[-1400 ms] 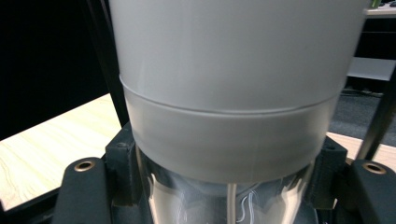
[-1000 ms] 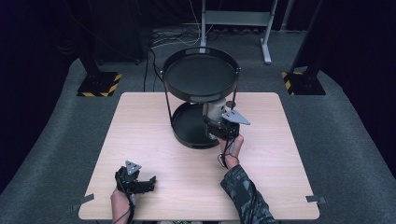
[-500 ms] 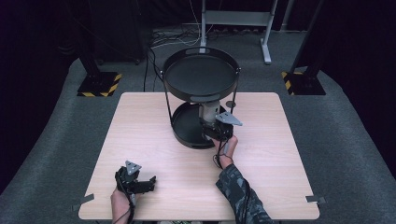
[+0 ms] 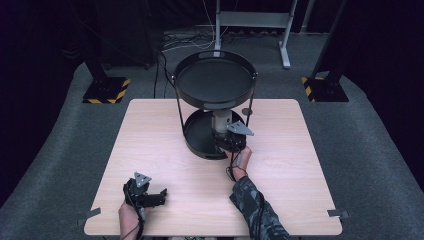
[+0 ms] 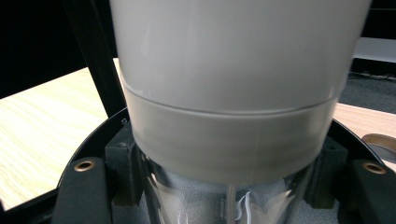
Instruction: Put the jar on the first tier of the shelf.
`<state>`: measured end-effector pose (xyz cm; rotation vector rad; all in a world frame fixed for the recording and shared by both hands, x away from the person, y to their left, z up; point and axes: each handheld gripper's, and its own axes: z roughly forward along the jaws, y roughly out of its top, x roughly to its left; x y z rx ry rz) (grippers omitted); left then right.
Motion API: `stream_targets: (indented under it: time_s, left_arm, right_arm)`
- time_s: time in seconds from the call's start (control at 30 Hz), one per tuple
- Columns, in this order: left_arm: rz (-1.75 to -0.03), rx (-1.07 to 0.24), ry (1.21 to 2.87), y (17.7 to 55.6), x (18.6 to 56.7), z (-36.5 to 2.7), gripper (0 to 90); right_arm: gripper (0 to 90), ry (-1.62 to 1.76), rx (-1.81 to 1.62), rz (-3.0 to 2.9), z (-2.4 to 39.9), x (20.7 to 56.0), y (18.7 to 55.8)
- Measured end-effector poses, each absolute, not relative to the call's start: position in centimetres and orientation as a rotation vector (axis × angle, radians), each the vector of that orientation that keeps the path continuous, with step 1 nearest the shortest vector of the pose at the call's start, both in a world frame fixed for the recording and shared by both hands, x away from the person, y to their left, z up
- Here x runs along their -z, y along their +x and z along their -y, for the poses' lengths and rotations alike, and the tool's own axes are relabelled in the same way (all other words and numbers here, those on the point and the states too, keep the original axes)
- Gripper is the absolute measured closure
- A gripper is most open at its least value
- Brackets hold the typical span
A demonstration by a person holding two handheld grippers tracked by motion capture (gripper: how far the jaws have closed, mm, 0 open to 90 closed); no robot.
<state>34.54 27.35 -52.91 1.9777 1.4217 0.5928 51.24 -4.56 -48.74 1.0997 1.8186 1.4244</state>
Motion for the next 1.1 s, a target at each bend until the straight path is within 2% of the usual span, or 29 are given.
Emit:
stream_targets:
  time_s: [1.1]
  left_arm:
    - [-1.421,-0.594,1.977,34.53,52.92,-27.33,0.9]
  right_arm:
    - [30.1,1.057,-1.42,-1.846,3.99,49.36,51.28]
